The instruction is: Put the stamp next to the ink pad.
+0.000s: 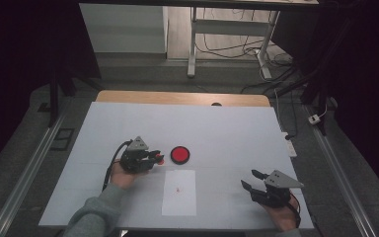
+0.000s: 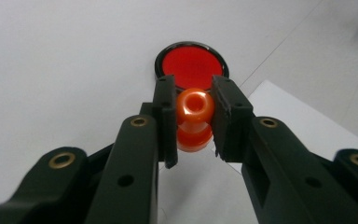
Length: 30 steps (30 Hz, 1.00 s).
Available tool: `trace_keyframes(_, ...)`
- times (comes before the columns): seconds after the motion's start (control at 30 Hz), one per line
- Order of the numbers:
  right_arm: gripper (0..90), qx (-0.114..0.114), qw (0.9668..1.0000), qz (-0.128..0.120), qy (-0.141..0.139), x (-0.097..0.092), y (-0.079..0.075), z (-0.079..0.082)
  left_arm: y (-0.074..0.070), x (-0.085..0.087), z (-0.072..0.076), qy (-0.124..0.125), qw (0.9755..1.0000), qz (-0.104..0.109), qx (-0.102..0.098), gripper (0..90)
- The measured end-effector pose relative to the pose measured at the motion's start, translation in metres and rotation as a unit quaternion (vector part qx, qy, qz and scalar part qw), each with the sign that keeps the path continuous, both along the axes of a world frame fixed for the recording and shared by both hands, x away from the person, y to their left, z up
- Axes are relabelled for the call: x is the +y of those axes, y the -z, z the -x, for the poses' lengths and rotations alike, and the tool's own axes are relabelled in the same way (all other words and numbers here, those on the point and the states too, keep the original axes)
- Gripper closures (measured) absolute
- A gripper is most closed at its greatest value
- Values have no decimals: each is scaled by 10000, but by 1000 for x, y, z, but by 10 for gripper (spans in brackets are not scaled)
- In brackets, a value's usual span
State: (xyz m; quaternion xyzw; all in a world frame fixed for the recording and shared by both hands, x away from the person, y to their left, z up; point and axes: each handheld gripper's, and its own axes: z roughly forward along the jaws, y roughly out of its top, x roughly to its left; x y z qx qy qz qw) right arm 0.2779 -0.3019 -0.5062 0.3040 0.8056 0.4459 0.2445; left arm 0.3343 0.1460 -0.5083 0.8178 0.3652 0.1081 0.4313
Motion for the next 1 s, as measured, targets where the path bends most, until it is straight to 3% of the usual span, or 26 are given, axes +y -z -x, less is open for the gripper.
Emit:
trace_keyframes(0.43, 422, 56, 9999, -95, -63, 0, 1, -1, 14, -5, -5, -55, 9998, -101, 174, 724)
trace_keyframes(1.0, 421, 6, 10000, -81, -38, 2, -1, 2, 22, -11, -6, -75, 9992, -365, 129, 722)
